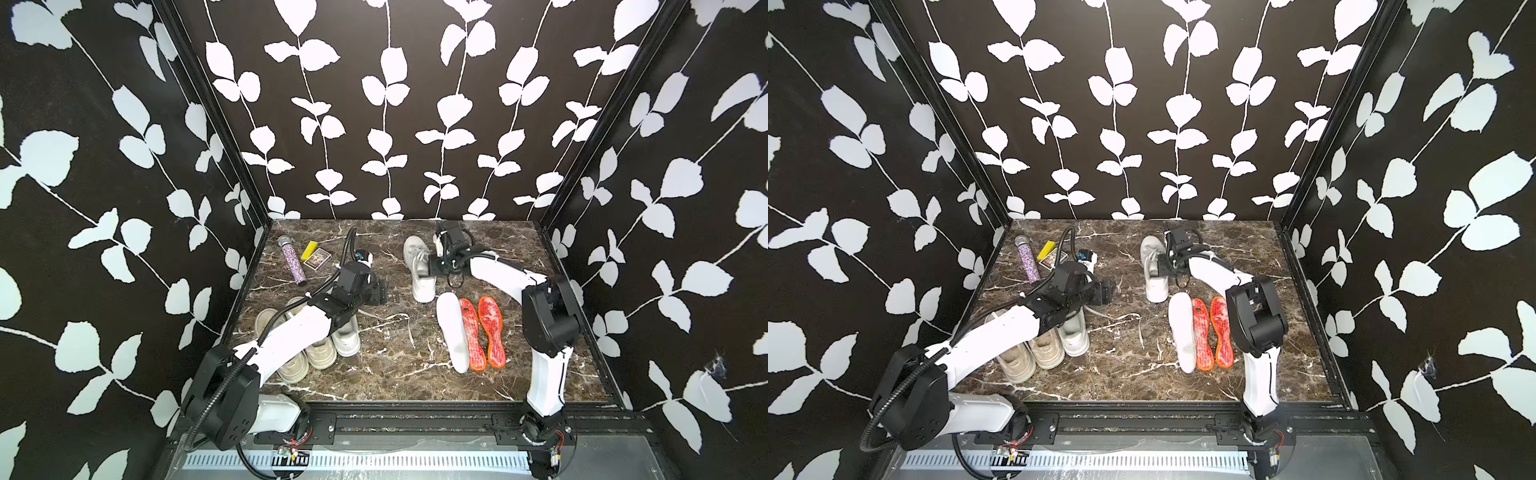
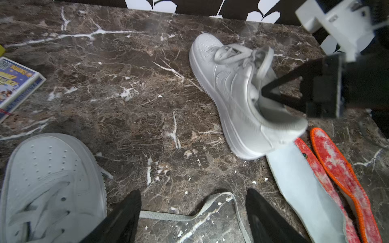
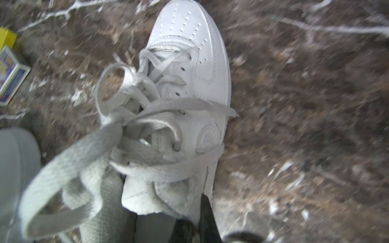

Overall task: Remove the insole from the shoe
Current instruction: Move the shoe to the center of the board.

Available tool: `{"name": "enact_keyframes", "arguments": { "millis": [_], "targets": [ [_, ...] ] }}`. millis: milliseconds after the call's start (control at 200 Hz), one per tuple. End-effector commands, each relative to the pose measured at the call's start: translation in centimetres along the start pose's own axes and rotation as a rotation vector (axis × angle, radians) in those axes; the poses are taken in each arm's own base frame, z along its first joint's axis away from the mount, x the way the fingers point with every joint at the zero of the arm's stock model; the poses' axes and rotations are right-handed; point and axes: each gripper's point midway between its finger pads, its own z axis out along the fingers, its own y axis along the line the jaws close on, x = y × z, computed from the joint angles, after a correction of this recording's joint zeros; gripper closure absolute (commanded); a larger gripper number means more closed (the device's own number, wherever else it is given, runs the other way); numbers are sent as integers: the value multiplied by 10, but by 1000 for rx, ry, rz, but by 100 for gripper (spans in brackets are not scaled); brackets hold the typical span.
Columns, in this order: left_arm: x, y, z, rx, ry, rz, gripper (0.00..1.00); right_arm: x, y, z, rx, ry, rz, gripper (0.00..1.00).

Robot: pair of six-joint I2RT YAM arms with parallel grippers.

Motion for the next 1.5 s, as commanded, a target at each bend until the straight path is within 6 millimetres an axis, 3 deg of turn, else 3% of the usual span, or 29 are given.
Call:
{"name": "enact_keyframes", "arguments": {
  "millis": [0, 155, 205, 365, 475, 870, 895, 1010, 1245, 1325, 1490],
  "targets": [
    [1, -14, 1, 74, 13, -4, 21, -21, 27, -31, -62, -130, 4, 100],
    [9, -32, 3, 190, 5, 8, 21, 1, 44, -44, -90, -129, 3, 100],
    [11, -37, 3, 210, 3, 15, 21, 20, 41, -43, -73, -104, 6, 100],
    [18, -57, 7, 294, 11, 42, 21, 40, 37, -54, -8, -98, 42, 100],
    [21, -68, 13, 341, 21, 39, 23, 50, 44, -56, -30, -95, 73, 100],
    [44, -65, 34, 311, 102, 37, 31, 76, 69, -58, -65, -101, 125, 100],
    [45, -64, 34, 307, 106, 38, 32, 71, 75, -70, -84, -127, 126, 100],
    [51, -60, 39, 281, 128, 48, 34, 77, 83, -72, -100, -126, 128, 100],
    [56, -53, 43, 242, 153, 81, 48, 87, 97, -73, -133, -120, 120, 100],
    [56, -50, 42, 227, 154, 93, 58, 89, 99, -74, -138, -117, 107, 100],
    [56, -50, 40, 226, 152, 120, 74, 90, 94, -79, -123, -126, 68, 84]
  ]
}}
